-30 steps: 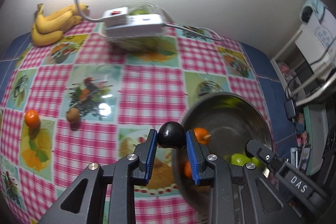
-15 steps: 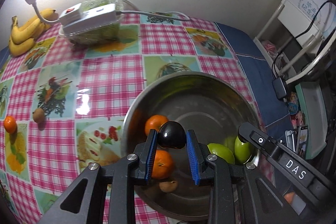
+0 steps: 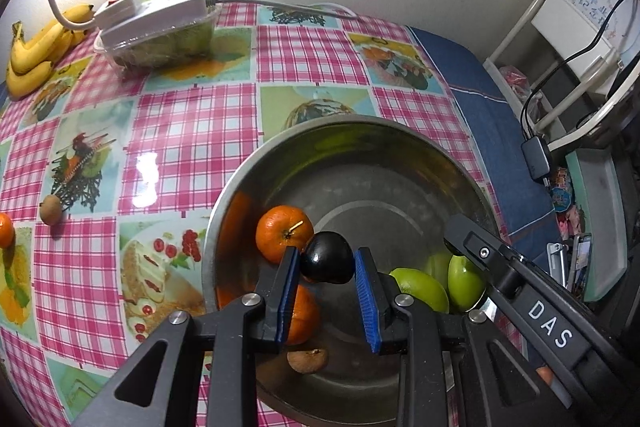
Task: Organize fruits
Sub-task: 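Carry the stemmed plum over the steel bowl while the left tool carries the round plum there, then open the right tool to drop the stemmed plum in the bowl while the left tool releases its plum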
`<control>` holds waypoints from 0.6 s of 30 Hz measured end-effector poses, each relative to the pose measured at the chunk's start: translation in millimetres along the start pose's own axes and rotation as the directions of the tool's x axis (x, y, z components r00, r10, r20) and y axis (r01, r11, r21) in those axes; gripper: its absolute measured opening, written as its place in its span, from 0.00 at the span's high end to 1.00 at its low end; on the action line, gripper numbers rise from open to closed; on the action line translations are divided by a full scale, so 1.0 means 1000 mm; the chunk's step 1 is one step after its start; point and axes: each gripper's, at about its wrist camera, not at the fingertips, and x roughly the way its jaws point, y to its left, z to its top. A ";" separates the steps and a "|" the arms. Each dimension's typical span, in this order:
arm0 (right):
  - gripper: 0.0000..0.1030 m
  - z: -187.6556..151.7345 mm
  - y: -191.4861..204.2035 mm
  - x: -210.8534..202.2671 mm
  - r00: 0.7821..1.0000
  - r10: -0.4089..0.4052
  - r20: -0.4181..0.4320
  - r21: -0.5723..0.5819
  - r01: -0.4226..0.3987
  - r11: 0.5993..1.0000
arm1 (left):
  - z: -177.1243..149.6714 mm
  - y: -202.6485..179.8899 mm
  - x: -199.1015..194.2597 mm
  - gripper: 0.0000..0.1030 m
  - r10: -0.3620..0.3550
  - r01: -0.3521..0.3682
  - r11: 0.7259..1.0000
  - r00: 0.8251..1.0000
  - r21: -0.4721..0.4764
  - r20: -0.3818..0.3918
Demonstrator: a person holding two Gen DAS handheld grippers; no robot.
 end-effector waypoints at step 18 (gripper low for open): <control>0.74 -0.005 -0.001 0.014 0.999 -0.028 -0.036 -0.002 0.028 1.000 | -0.001 0.001 0.015 0.71 0.009 -0.009 1.000 0.999 -0.004 -0.034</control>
